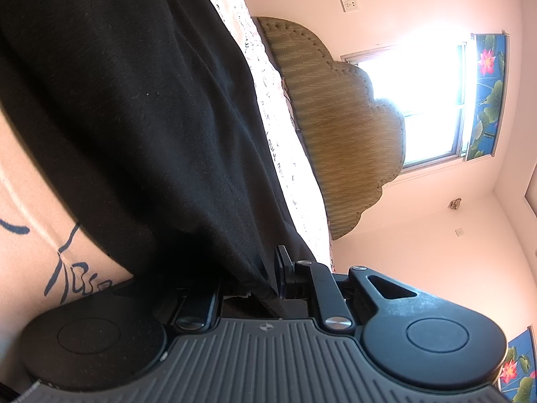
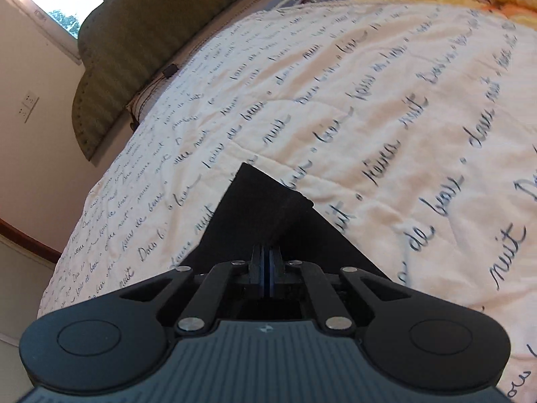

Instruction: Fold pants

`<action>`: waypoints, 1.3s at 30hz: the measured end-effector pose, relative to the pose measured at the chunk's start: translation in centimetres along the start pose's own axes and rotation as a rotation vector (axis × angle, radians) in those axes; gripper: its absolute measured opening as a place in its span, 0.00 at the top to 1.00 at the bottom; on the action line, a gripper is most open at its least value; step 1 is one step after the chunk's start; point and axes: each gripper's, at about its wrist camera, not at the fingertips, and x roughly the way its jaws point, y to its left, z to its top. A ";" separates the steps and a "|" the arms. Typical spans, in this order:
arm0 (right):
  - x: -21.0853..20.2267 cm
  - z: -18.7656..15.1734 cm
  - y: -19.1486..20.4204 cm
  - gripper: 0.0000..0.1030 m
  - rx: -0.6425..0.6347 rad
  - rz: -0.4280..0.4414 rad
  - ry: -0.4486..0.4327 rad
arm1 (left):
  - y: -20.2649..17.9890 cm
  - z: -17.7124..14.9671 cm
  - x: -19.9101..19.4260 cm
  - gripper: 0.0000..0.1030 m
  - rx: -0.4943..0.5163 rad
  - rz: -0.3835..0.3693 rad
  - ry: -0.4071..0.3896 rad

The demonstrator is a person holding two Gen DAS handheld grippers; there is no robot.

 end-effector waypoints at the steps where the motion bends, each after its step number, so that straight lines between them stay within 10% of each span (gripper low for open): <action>1: 0.3 -0.2 -0.8 0.97 0.030 0.005 0.018 | 0.0 0.0 0.0 0.77 0.000 0.000 0.000; 11: -5.1 -0.8 -2.3 0.97 0.088 0.247 -0.064 | 0.3 0.4 0.0 0.72 -0.012 -0.038 0.000; 17: -1.7 -3.2 -8.0 0.97 0.126 0.152 -0.019 | 0.7 0.5 0.1 0.67 -0.028 -0.079 0.003; 27: -1.6 -6.2 -11.1 0.98 0.143 0.325 -0.156 | -0.7 0.0 -0.2 0.65 0.043 -0.023 -0.017; 31: -1.4 -5.9 -11.9 0.98 0.183 0.373 -0.147 | -5.0 -3.2 -1.3 0.28 0.147 0.006 -0.079; 39: -1.0 -5.9 -12.2 0.98 0.202 0.407 -0.147 | -7.9 -7.3 2.7 0.25 -0.021 -0.100 0.090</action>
